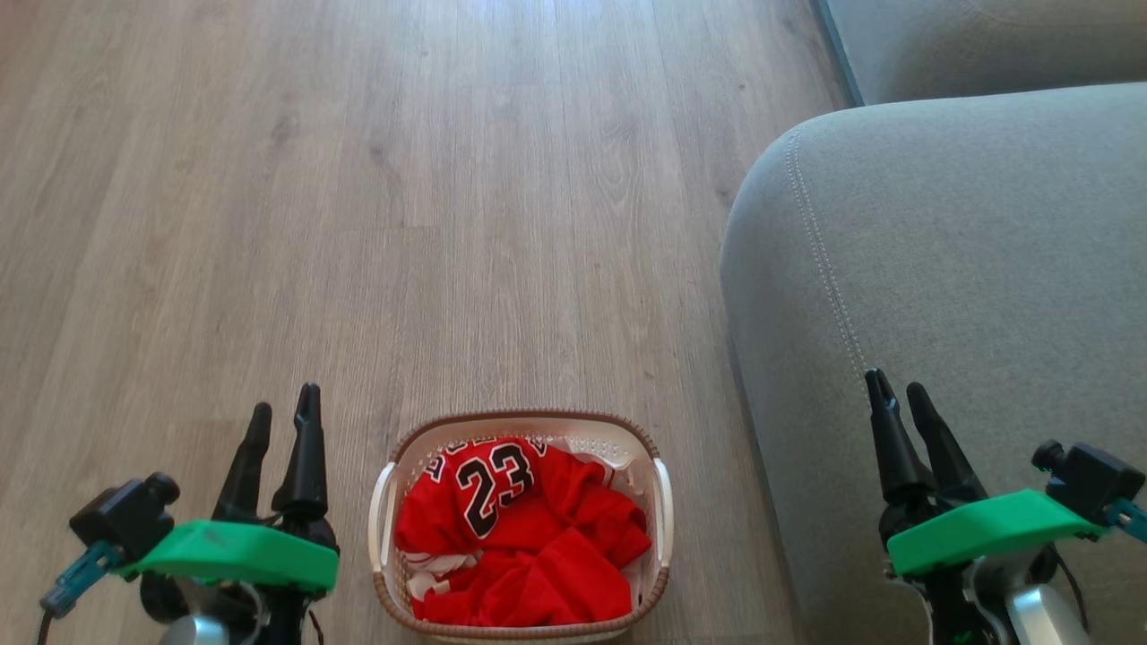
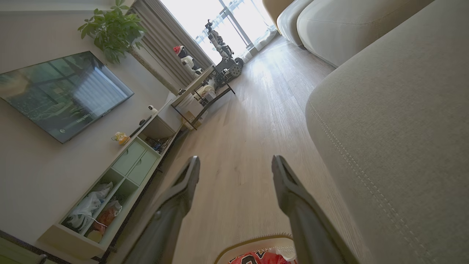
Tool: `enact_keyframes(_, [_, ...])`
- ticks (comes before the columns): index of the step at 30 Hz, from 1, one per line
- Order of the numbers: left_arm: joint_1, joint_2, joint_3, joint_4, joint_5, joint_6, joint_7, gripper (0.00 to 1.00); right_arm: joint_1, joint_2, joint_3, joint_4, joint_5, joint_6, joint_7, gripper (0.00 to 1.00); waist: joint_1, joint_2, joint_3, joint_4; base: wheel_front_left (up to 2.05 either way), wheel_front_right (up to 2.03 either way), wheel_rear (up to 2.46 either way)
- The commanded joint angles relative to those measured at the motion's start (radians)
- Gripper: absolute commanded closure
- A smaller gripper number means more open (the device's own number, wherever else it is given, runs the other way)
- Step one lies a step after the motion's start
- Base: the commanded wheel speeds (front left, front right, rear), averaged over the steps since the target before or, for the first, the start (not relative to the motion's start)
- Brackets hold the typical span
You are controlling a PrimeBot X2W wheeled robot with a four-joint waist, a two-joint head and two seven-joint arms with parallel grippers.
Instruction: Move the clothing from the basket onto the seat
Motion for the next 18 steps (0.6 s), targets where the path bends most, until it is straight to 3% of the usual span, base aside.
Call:
enact_keyframes(1, [-0.050,0.022,0.019,-0.047,0.040,0.002,-0.015,0.00,-0.050,-0.017,0.021,-0.041,-0.036,0.006,-0.016,0.00,0.0000,0.0000,0.000,0.000,0.00,0.00,0.00])
enact_keyframes(18, [-0.054,0.024,0.007,-0.075,0.231,-0.002,-0.065,0.00,-0.050,-0.019,0.054,-0.065,-0.221,0.007,-0.066,0.00,0.0000,0.0000,-0.001,-0.001,0.00,0.00,0.00])
